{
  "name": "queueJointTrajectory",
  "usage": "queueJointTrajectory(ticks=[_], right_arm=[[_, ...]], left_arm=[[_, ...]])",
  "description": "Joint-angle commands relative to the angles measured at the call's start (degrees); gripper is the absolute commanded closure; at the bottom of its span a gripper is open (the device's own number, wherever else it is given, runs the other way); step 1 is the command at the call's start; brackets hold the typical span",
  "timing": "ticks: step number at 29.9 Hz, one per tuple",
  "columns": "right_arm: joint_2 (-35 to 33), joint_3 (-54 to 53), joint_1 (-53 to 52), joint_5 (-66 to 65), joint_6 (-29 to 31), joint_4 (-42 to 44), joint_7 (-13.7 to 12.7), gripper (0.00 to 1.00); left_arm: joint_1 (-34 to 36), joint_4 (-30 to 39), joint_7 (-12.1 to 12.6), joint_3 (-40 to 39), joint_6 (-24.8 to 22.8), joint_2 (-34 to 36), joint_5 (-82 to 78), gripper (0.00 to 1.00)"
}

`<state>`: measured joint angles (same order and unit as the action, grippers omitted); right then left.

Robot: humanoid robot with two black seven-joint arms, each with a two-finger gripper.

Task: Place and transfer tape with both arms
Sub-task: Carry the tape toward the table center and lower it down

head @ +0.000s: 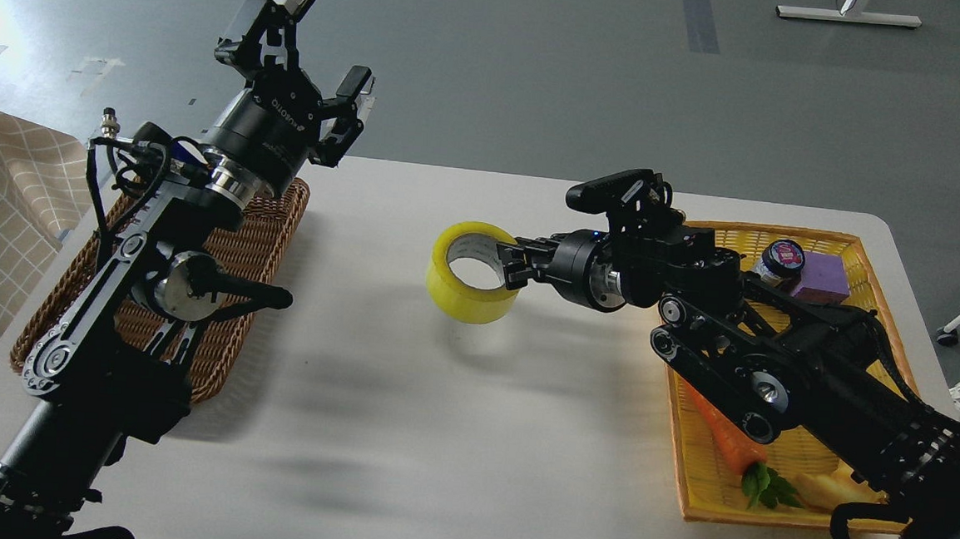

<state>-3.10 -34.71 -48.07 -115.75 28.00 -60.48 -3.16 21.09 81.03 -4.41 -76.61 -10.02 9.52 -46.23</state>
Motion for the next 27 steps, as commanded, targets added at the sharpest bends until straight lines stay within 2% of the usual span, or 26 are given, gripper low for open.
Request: queueJointTrajectory(ticks=[1,17,22,23,24,26,27], right_arm=[[1.0,1.7,0.2,-0.2,0.0,1.5,0.0,0.88],[3.1,2.5,1.7,-0.8,0.0,4.3,0.0,0.88],[3.1,2.5,1.8,-0.7,0.0,4.3,0.0,0.86],[3.1,2.4,1.9,-0.7,0.0,4.5,0.0,0.78],[3.1,2.5,2.0,-0.7,0.0,4.8,0.0,0.63],[3.1,2.5,2.2,-0.6,0.0,6.1,0.1,0.41],[3.1,2.6,2.3,-0.6,0.0,6.6,0.1,0.40]], left_arm=[[0.0,0.0,0.0,-0.2,0.0,0.0,0.0,0.02],[-0.5,0.0,0.0,-0.8,-0.3,0.1,0.0,0.02],[-1.0,0.0,0.0,-1.1,-0.4,0.1,0.0,0.02],[-1.0,0.0,0.0,-1.1,-0.4,0.1,0.0,0.02],[-1.0,0.0,0.0,-1.1,-0.4,0.1,0.0,0.02],[-1.0,0.0,0.0,-1.2,-0.4,0.1,0.0,0.02],[-1.0,0.0,0.0,-1.2,-0.4,0.1,0.0,0.02]])
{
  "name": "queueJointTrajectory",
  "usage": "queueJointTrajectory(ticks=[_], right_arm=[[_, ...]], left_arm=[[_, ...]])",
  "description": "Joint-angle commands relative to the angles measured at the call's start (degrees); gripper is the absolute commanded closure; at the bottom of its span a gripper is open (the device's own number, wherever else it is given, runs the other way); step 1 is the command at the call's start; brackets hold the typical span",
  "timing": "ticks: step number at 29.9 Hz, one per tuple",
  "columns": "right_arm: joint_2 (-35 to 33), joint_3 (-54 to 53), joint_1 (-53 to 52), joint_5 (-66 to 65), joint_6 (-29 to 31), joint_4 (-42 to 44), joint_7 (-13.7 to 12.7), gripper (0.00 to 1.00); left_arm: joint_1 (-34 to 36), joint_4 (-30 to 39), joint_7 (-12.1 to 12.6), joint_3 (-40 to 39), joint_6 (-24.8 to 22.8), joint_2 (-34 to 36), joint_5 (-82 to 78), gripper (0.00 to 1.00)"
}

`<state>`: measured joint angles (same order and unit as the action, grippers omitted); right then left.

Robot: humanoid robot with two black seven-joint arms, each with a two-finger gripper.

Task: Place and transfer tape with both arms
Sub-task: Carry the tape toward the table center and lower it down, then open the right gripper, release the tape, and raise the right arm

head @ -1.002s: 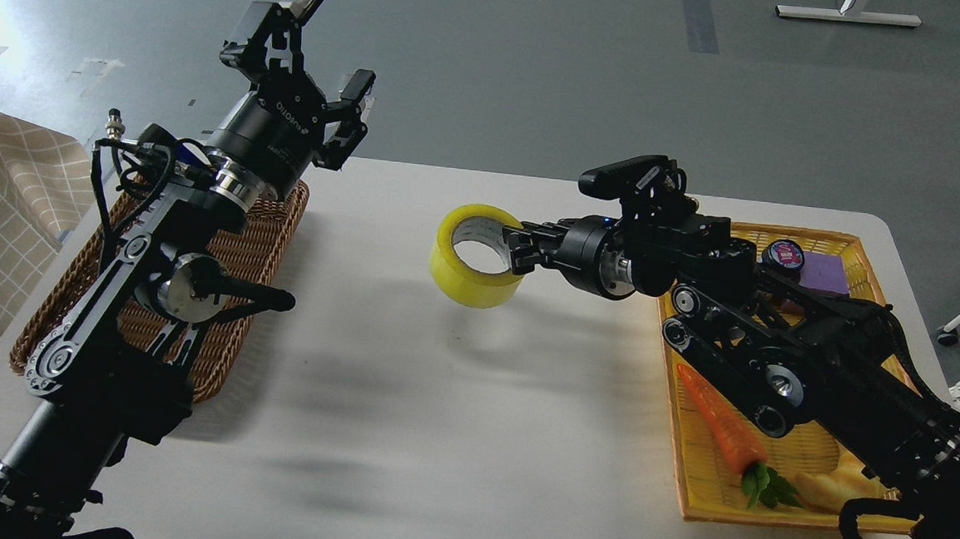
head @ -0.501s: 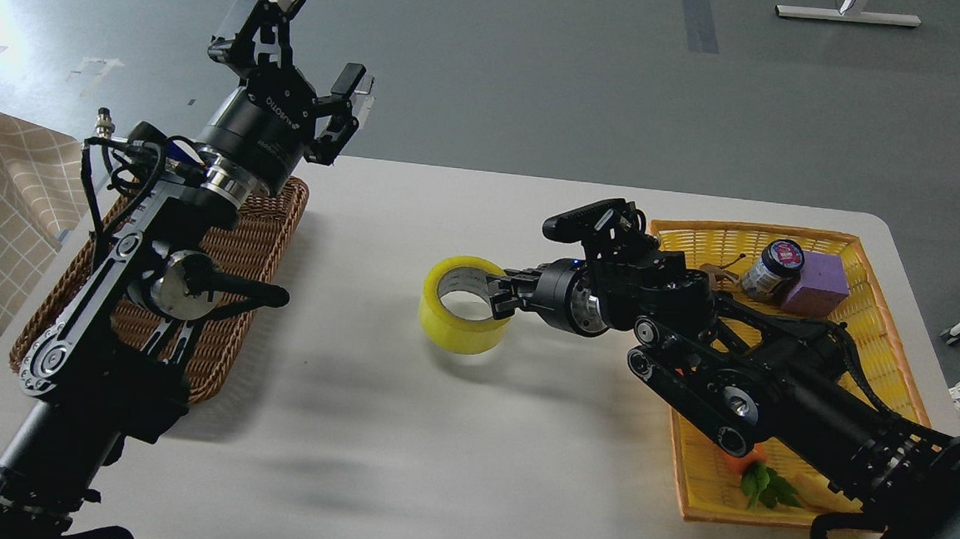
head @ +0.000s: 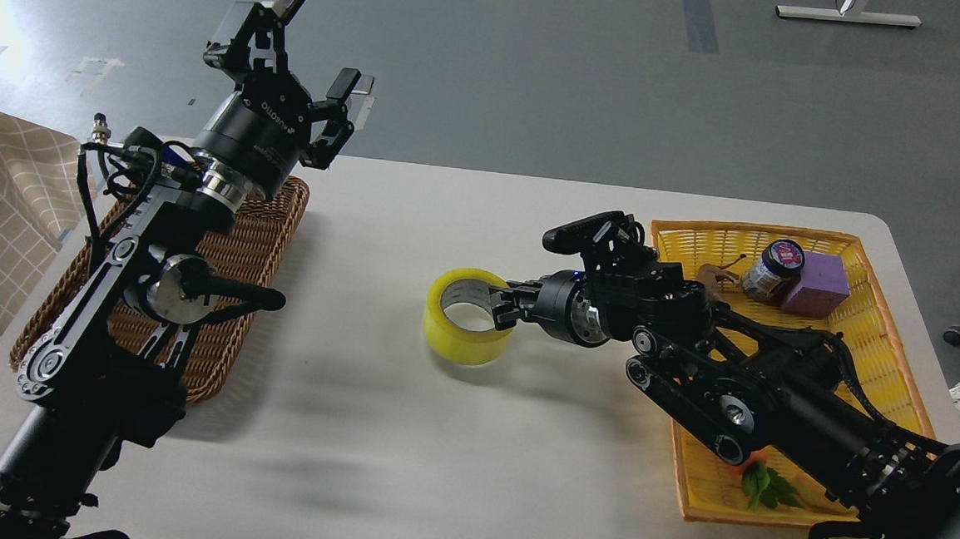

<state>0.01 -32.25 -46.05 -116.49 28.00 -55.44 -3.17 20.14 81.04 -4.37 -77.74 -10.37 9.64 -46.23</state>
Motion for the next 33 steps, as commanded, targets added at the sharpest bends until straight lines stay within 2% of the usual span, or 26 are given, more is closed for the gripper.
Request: queueJointTrajectory(ticks=[1,3,7,9,11,14,17,21,31,33], right_arm=[[0.0,0.3,0.3,0.1,0.0,2.1,0.1,0.38],[0.0,0.7,0.4,0.2,0.0,2.8,0.2,0.23],[0.0,0.7,0.5,0.2,-0.1,3.0,0.1,0.22],[0.0,0.7,1.3,0.3,-5.0,3.7,0.1,0.21],[0.0,0.5,1.6,0.4,-9.3,3.8,0.1,0.13],[0.0,-0.2,1.1,0.5,-13.9,3.8,0.1,0.06],[0.0,-2.6,0.0,0.8,-17.6,3.1,0.1,0.04],[0.0,-7.9,-0.5,1.2,-19.6,1.0,0.1,0.04],[0.0,-22.2,2.5,2.3,-19.3,-8.5,0.4,0.00],[-2.9,-23.5,3.2,6.9,-19.1,-10.8,0.7,0.00]], left_arm=[[-0.1,0.0,0.0,0.0,0.0,0.0,0.0,0.02],[-0.1,0.0,0.0,-0.4,-0.1,0.4,0.0,0.02],[-0.1,0.0,0.0,-0.5,-0.1,1.0,0.1,0.02],[0.0,0.1,0.0,-0.5,-0.1,1.3,0.1,0.02],[-0.1,0.1,0.0,-0.5,-0.1,1.6,0.1,0.02],[-0.1,0.1,0.0,-0.5,-0.2,1.7,0.1,0.02],[-0.1,0.2,-0.1,-0.6,-0.2,2.0,0.1,0.02],[-0.1,0.2,0.0,-0.7,-0.2,2.0,0.1,0.02],[-0.1,0.0,0.6,-0.1,-0.1,2.4,0.4,0.02],[0.0,-0.1,0.9,0.1,-0.2,2.5,0.4,0.02]])
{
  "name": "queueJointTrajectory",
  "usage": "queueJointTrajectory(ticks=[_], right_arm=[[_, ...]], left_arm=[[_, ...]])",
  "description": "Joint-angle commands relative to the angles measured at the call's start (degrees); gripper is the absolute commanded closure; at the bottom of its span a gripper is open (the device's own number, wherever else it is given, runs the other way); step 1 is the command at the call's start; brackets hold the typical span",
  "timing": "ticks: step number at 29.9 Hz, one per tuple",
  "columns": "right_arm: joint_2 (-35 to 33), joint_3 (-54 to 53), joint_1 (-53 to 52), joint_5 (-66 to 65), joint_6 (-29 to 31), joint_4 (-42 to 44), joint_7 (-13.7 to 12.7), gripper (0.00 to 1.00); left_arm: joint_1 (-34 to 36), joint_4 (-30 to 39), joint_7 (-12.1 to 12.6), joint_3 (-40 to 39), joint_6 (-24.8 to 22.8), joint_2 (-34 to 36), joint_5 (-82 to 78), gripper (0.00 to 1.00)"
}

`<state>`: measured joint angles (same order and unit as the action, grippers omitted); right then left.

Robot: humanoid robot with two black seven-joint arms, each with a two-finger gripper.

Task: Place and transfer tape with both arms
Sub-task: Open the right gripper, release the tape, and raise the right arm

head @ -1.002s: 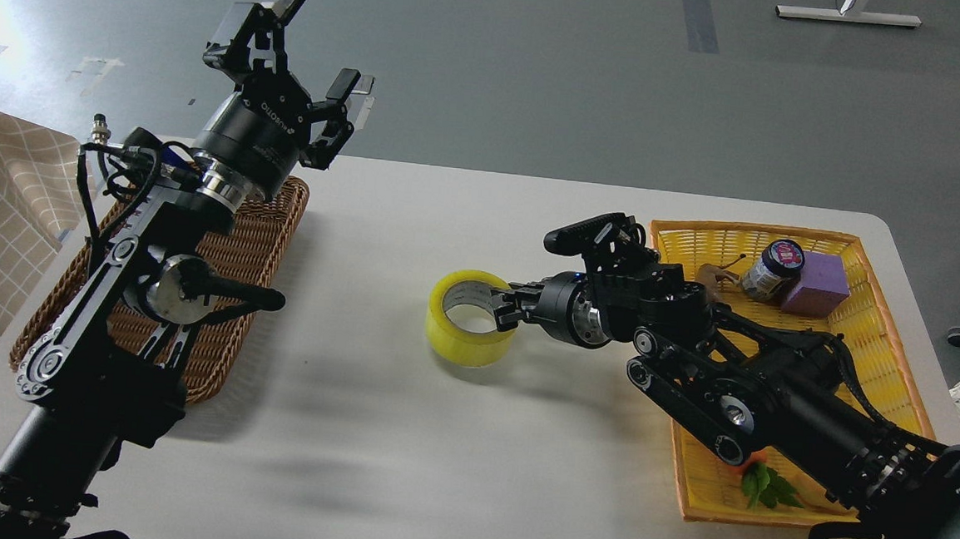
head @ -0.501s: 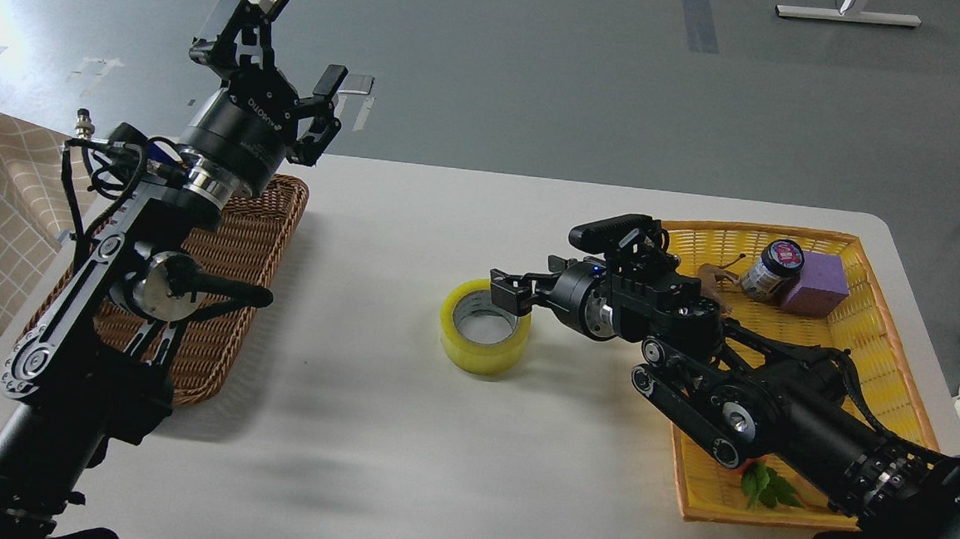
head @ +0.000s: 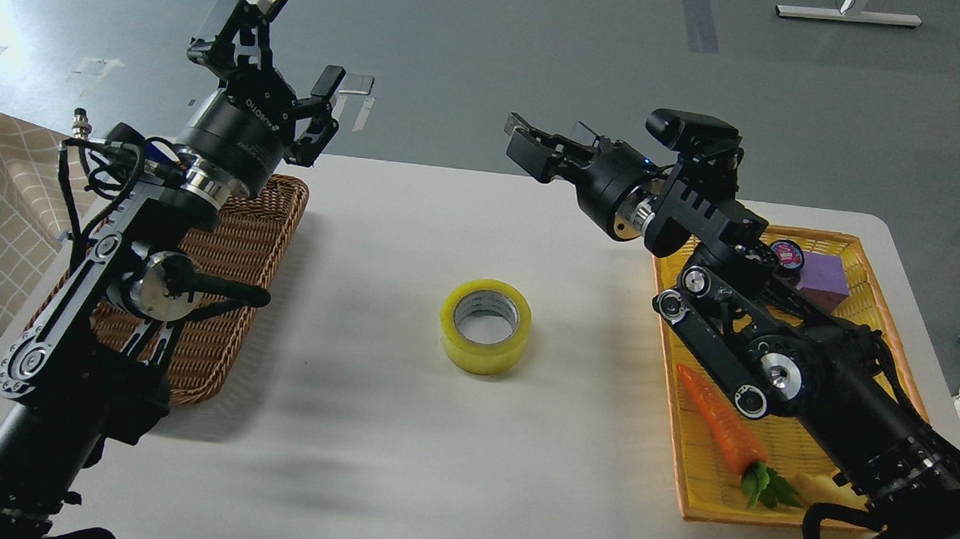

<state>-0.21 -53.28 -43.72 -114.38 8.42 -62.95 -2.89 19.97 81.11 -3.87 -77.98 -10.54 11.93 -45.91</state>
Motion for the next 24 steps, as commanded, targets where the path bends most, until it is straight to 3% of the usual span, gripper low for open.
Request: queueJointTrajectory(ticks=[1,9,12,16,22,24], right_arm=[[-3.6,-2.8,1.0,7.0,0.5,-4.1,0.4,0.00],[-16.8,-3.5,3.2,37.3,0.6,-12.9,0.7,0.00],[-19.9,-4.2,4.7,41.9,0.8,-14.8,3.4,0.00],[-20.4,-8.8,8.0,42.7,3.3,-16.8,6.7,0.00],[-19.8,-17.3,11.7,46.2,10.5,-17.6,7.6,0.00],[-19.7,-20.9,12.6,52.9,12.0,-17.4,7.6,0.00]], left_arm=[[0.2,-0.2,0.4,0.5,0.0,0.3,-0.1,0.02],[0.5,-0.2,0.1,0.6,-0.4,0.5,-0.1,0.02],[0.5,-0.2,-0.5,0.6,-0.7,0.2,-0.3,0.02],[0.6,-0.2,-0.5,0.5,-0.7,0.3,-0.1,0.02],[0.9,-0.2,-0.7,0.5,-0.7,0.1,-0.4,0.02],[1.0,-0.2,-2.3,0.5,-0.7,-0.1,-0.7,0.02]])
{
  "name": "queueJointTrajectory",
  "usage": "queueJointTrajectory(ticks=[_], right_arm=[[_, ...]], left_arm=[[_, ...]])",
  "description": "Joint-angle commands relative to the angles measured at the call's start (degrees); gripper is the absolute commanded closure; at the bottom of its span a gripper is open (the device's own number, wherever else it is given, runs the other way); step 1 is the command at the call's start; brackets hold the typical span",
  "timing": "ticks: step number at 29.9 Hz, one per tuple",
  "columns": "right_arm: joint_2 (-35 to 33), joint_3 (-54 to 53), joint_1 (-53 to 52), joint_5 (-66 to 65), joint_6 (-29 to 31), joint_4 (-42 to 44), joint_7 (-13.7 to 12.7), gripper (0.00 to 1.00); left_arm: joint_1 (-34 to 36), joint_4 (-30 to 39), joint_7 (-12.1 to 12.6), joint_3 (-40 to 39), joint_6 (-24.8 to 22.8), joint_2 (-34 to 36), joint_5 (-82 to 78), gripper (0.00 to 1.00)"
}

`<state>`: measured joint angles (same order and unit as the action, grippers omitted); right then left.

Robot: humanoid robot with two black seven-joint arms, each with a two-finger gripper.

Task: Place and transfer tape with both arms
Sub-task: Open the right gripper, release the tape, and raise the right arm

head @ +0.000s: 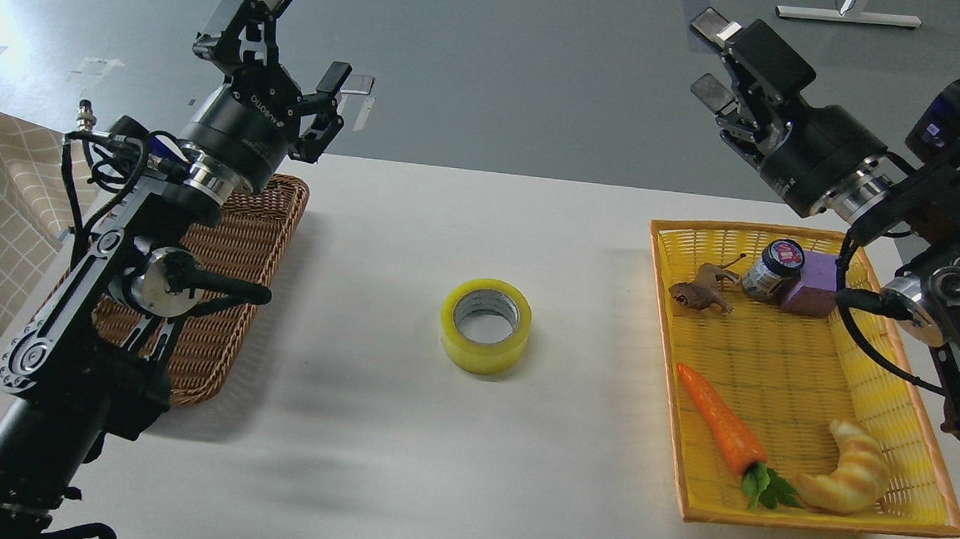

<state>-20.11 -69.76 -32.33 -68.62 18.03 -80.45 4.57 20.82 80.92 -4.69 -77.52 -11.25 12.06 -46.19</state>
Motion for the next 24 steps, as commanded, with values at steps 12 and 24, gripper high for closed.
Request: queueJointTrajectory(ticks=[12,24], right_arm=[[2.4,-10.3,4.1,18.3,3.4,-0.1,1.8,0.00],[4.5,-11.7,4.4,25.5,10.0,-0.1,1.9,0.00]], left_arm=[[-0.1,1.5,-2.9,0.4,-0.8,-0.3,-1.3,0.02],[-1.0,1.7,-8.6,1.1,-0.6,-1.0,-13.7,0.02]])
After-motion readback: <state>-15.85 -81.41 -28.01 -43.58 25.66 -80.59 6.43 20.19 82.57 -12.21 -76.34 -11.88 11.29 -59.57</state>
